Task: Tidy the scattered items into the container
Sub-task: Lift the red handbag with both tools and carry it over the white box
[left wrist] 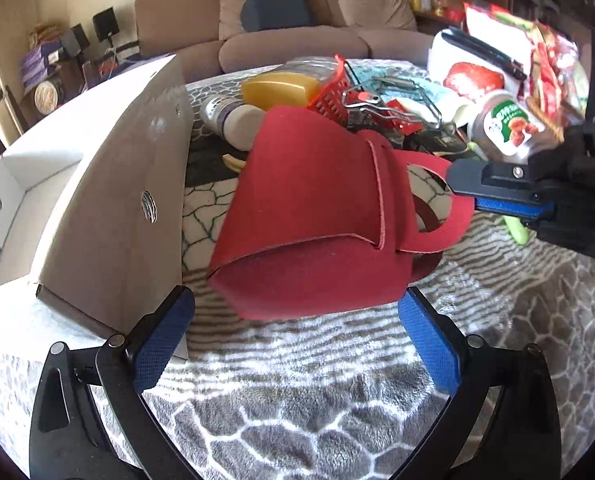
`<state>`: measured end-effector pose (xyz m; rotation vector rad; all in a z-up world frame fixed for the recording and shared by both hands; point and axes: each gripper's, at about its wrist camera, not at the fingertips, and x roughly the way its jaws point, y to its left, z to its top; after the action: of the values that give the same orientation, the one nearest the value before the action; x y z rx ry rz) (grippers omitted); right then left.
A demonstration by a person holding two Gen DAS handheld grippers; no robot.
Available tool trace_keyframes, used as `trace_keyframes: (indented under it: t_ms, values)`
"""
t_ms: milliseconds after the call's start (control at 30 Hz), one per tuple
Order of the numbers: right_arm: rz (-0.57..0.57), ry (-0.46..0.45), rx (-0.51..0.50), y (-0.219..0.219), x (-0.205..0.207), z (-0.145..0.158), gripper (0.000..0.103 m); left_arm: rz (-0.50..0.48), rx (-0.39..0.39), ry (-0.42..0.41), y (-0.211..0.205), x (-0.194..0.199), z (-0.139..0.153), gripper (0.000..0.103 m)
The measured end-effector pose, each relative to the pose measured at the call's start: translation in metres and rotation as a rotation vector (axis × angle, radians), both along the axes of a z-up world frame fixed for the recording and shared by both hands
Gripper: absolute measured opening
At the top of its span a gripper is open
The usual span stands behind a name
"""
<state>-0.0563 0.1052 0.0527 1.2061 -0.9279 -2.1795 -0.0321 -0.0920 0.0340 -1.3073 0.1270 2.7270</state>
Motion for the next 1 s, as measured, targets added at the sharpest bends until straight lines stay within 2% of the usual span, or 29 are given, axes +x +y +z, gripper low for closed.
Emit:
trace_keyframes:
  t_ms: [133,300,367,433,500,600,667,733,833,900,1000]
  values:
    - [0.014,0.001,-0.002,-0.005,0.004,0.002,0.007,0.054,0.043,-0.043,-0.02,0.009,0.001,0.103]
    - [0.02,-0.012,0.005,-0.009,0.004,-0.002,0.007,-0.012,0.016,-0.033,-0.005,0.017,0.003,0.103]
    - [0.013,-0.025,-0.007,-0.006,0.004,-0.005,0.01,-0.078,-0.023,-0.005,0.011,0.02,0.006,0.103]
    - [0.011,-0.051,-0.028,-0.002,0.003,-0.01,0.011,-0.12,-0.109,0.029,0.026,0.017,0.008,0.103]
    - [0.005,-0.082,-0.05,0.0,0.001,-0.017,0.011,-0.128,-0.191,0.05,0.035,0.007,0.008,0.103]
    - [0.006,-0.134,-0.116,0.001,-0.001,-0.029,0.011,-0.118,-0.27,0.042,0.037,-0.012,0.002,0.103]
    - [0.017,-0.152,-0.114,-0.003,-0.004,-0.033,0.024,-0.11,-0.292,0.029,0.036,-0.022,-0.005,0.103]
    - [0.025,-0.158,-0.1,-0.008,-0.005,-0.035,0.027,-0.126,-0.306,0.031,0.036,-0.027,-0.009,0.103]
    - [0.042,-0.155,-0.107,-0.015,-0.007,-0.036,0.027,-0.176,-0.277,0.043,0.036,-0.027,-0.01,0.103]
    - [0.053,-0.133,-0.097,-0.02,-0.006,-0.033,0.02,-0.201,-0.237,0.043,0.036,-0.027,-0.008,0.103]
    - [0.038,-0.081,-0.079,-0.017,-0.003,-0.023,0.014,-0.266,-0.088,0.012,0.033,-0.019,-0.001,0.103]
